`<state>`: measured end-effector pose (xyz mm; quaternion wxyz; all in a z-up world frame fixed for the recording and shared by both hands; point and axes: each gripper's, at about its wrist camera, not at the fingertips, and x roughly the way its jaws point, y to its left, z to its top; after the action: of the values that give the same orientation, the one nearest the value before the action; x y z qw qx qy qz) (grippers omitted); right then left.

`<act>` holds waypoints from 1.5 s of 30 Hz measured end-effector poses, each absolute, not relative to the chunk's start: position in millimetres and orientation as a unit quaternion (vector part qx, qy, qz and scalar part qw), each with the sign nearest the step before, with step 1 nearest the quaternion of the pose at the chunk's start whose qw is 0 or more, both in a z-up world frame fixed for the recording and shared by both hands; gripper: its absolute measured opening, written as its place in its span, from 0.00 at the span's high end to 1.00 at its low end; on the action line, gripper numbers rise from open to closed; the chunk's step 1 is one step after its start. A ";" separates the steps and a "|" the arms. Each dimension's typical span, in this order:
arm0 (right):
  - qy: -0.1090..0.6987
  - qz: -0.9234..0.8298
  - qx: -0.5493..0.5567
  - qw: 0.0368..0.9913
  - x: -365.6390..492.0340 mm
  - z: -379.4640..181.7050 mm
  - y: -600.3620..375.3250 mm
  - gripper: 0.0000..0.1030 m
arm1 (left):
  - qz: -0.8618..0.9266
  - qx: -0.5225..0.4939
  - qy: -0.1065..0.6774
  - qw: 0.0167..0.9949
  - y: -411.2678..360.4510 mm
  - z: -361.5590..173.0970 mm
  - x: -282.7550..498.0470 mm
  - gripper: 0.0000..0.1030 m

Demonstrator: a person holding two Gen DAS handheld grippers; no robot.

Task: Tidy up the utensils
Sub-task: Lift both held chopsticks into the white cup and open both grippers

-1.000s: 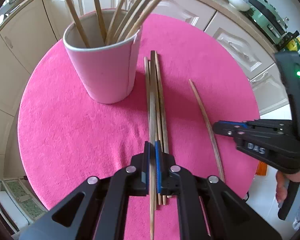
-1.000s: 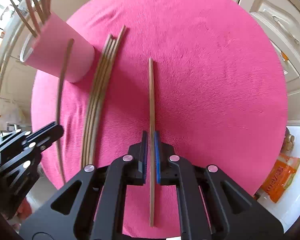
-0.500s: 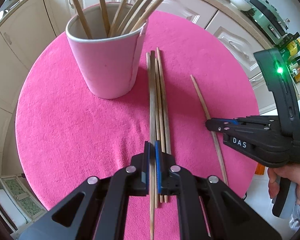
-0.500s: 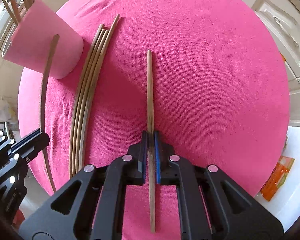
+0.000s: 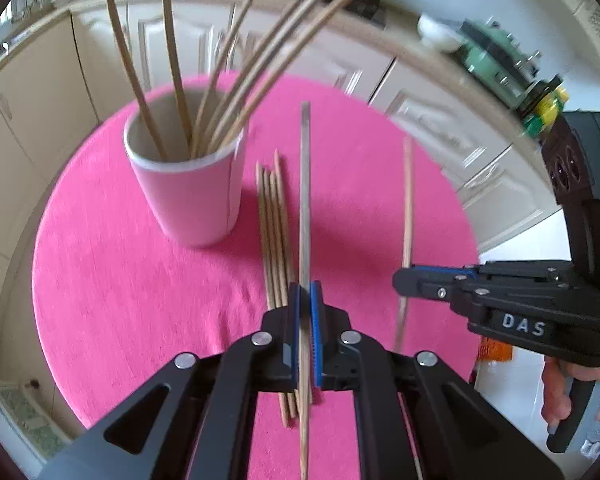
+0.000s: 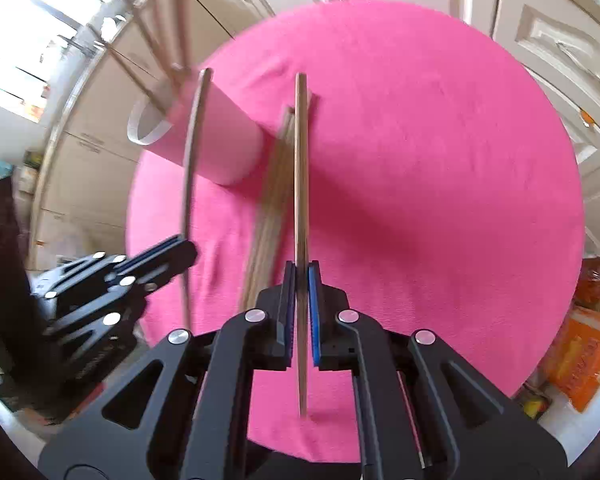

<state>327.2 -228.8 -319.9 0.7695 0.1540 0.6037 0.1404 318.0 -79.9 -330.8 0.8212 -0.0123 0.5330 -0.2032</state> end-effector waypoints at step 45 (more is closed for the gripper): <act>0.483 0.176 0.068 0.855 419.7 -176.5 -153.3 0.94 | -0.169 -0.114 0.237 0.950 -5.8 -218.4 416.0 0.95</act>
<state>419.7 -153.3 -176.5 0.8552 0.0681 0.4827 0.1759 416.0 -5.8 -218.4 0.9500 -0.1137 0.2370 -0.1687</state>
